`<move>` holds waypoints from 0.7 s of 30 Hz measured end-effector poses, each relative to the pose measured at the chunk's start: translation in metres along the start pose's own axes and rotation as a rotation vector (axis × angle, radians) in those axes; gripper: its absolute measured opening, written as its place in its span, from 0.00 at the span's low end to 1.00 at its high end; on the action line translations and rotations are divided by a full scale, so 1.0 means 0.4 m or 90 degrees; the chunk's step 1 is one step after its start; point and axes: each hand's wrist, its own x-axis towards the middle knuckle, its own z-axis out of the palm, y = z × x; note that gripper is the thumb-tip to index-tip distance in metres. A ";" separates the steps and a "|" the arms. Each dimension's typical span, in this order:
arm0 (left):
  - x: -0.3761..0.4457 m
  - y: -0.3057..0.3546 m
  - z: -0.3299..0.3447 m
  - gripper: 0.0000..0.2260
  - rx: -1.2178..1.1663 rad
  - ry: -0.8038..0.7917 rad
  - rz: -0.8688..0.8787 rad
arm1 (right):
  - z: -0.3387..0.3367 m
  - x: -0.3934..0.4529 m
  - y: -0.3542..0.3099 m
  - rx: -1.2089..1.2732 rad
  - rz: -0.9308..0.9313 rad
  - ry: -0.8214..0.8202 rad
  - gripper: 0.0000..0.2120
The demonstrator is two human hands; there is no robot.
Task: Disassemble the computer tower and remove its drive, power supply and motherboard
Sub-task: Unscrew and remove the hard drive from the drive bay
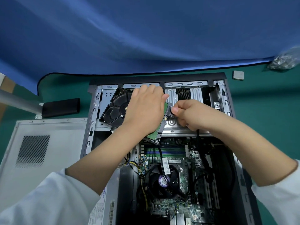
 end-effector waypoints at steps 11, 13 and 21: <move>-0.001 0.000 0.001 0.10 -0.008 0.004 -0.003 | 0.008 0.001 0.005 -0.106 -0.018 0.038 0.14; -0.001 -0.002 0.001 0.10 -0.015 0.007 -0.004 | 0.009 -0.001 0.005 -0.096 -0.023 0.043 0.13; -0.004 0.001 -0.001 0.10 -0.004 0.009 -0.001 | 0.054 -0.019 0.006 -0.061 -0.014 0.105 0.14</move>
